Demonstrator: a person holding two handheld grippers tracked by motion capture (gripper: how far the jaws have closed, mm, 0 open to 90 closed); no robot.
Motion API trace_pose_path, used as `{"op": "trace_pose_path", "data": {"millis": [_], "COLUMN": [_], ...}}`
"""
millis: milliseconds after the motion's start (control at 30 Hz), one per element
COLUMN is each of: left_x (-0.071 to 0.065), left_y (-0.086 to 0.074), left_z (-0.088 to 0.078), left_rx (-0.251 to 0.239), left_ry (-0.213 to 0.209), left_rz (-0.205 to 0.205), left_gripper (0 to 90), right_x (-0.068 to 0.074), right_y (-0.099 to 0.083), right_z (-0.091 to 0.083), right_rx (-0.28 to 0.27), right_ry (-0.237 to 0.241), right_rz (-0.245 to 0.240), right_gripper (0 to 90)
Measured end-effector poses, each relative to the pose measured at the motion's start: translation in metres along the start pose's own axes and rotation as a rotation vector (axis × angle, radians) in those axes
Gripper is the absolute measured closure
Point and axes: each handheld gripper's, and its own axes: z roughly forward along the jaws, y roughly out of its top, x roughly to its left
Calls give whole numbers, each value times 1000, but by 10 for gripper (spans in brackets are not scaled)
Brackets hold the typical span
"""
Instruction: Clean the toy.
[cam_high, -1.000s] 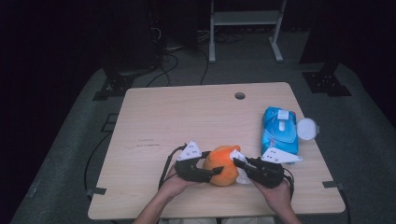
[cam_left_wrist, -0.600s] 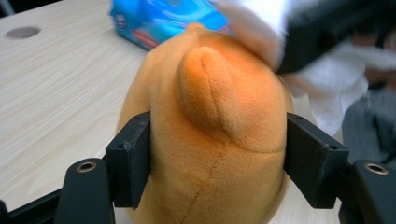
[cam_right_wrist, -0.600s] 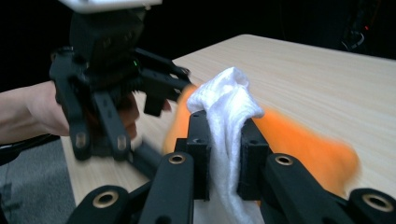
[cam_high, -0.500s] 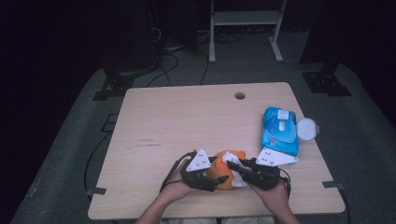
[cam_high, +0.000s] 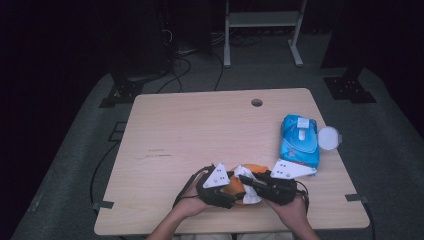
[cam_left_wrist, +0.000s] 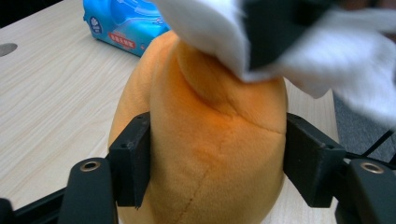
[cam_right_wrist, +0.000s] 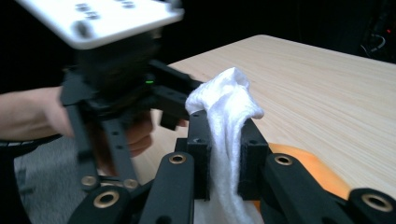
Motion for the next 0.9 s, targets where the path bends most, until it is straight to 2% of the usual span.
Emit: {"op": "trace_pose_path", "data": {"millis": [133,167,233,267,333,400,467,533,633,700,800,867,900], "left_x": [-2,-3,-2,-2,-4,-5,-6,-7,-9,-11,-13,-13,-13], "left_y": [-2,-1,0,0,-1,-3,-3,-3,-3,-3,-4,-5,-5], "left_z": [-1,-1,2,4,5,4,2,2,3,5,7,6,6], "left_rx": [0,1,5,5,1,5,13,17,19,13,12,14,12], "left_ry": [-12,-11,-8,-4,-2,-8,-16,-22,-26,-29,-34,-32,-32], "left_rz": [41,41,27,24,25,38,62,75,102,102,118,122,121], "left_gripper": [315,286,210,184,164,188,255,283,283,263,225,230,236], "right_x": [-12,-16,-16,-13,-3,1,-5,-12,-29,-32,-18,-13,-14], "right_y": [-4,-5,-7,-7,-2,0,-1,-4,-11,-13,-7,-5,-5], "right_z": [-9,-10,-10,-10,-6,-4,-4,-6,-12,-15,-9,-5,-5], "right_rx": [-5,-3,-3,-1,1,19,23,31,30,16,26,43,45], "right_ry": [-65,-67,-55,-48,-3,-7,-11,-34,-85,-75,-20,-25,-29], "right_rz": [29,40,62,59,32,-6,7,17,71,109,69,32,40], "right_gripper": [772,774,784,787,789,790,790,790,790,793,793,792,792]}}
